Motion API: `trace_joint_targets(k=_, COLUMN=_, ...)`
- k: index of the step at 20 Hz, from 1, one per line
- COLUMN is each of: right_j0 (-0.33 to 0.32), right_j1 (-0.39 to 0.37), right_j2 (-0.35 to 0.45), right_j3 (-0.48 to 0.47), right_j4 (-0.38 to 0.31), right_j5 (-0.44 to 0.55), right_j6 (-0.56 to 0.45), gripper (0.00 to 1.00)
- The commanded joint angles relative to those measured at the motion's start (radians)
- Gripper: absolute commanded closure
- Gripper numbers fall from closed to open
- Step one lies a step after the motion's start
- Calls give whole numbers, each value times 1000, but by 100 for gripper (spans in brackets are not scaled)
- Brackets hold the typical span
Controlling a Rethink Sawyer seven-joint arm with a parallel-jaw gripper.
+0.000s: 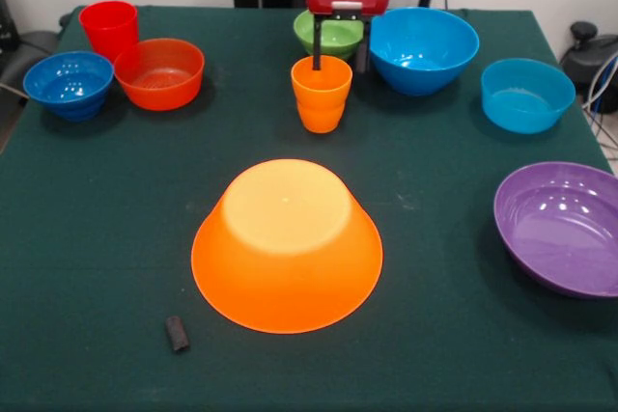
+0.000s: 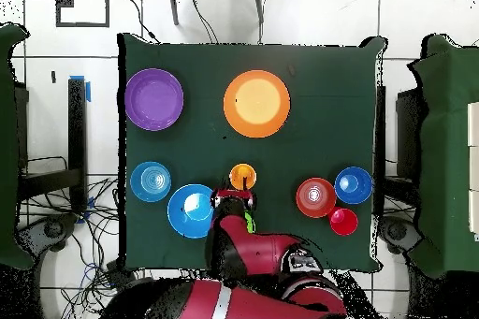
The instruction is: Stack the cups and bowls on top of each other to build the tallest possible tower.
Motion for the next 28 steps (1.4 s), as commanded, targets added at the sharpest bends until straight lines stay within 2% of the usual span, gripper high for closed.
trace_joint_targets(k=1, right_j0=-11, right_j1=23, right_j2=136, right_j3=-146, right_j4=31, right_j5=203, right_j6=122, gripper=0)
trace_joint_targets(k=11, right_j0=-50, right_j1=10, right_j2=180, right_j3=-158, right_j4=11, right_j5=270, right_j6=136, gripper=0)
trace_joint_targets(k=22, right_j0=-40, right_j1=113, right_j2=146, right_j3=-218, right_j4=27, right_j5=315, right_j6=103, gripper=0)
trace_joint_targets(k=28, right_j0=-38, right_j1=129, right_j2=139, right_j3=-219, right_j4=18, right_j5=310, right_j6=103, gripper=0)
